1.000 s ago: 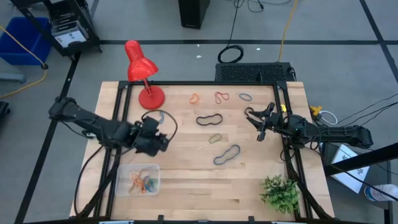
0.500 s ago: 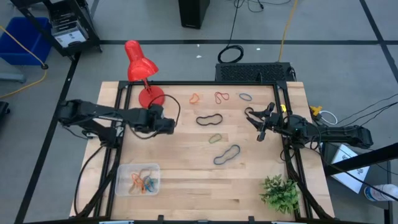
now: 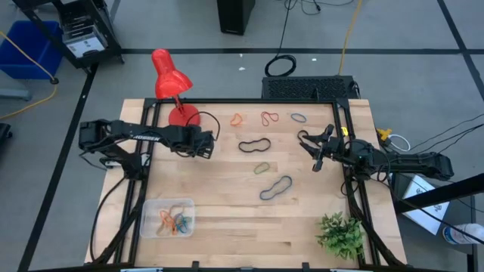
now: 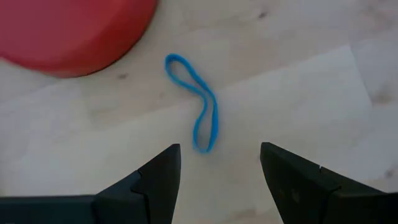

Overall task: Pick and place rubber bands into bin
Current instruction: Put the bottom blue rubber band into the transparent bin

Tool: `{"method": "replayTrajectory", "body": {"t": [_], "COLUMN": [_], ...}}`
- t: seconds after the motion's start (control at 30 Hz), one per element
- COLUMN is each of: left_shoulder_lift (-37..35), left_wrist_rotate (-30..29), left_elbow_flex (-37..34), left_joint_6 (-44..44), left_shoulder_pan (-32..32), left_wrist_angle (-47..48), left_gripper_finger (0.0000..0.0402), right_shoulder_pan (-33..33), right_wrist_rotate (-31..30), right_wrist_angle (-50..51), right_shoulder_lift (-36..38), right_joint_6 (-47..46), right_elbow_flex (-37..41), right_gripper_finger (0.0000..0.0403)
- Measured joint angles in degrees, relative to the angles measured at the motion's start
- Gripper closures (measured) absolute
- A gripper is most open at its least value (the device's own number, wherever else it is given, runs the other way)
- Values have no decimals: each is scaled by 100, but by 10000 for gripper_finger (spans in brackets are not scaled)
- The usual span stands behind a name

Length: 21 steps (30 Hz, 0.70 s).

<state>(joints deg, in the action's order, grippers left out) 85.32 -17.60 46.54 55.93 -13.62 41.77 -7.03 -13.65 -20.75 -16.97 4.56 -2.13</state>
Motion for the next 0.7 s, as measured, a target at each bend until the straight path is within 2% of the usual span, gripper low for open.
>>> {"method": "replayTrajectory", "body": {"t": [0.17, 0.53, 0.7], "left_shoulder_lift": [0, -2, 267], "left_wrist_rotate": [62, 32, 135], "left_elbow_flex": [-506, -668, -669], "left_joint_6": [-78, -165, -167], "left_shoulder_pan": [-293, -601, -675], "left_wrist_angle": [-902, -1214, -1226], "left_gripper_finger": [174, 174, 174], "right_shoulder_pan": [0, 0, 0], "right_wrist_rotate": [0, 0, -2], "right_wrist_angle": [0, 0, 0], "right_shoulder_lift": [0, 0, 0], "right_joint_6": [0, 28, 35], "right_elbow_flex": [0, -1, 0], "right_gripper_finger": [273, 273, 273]}}
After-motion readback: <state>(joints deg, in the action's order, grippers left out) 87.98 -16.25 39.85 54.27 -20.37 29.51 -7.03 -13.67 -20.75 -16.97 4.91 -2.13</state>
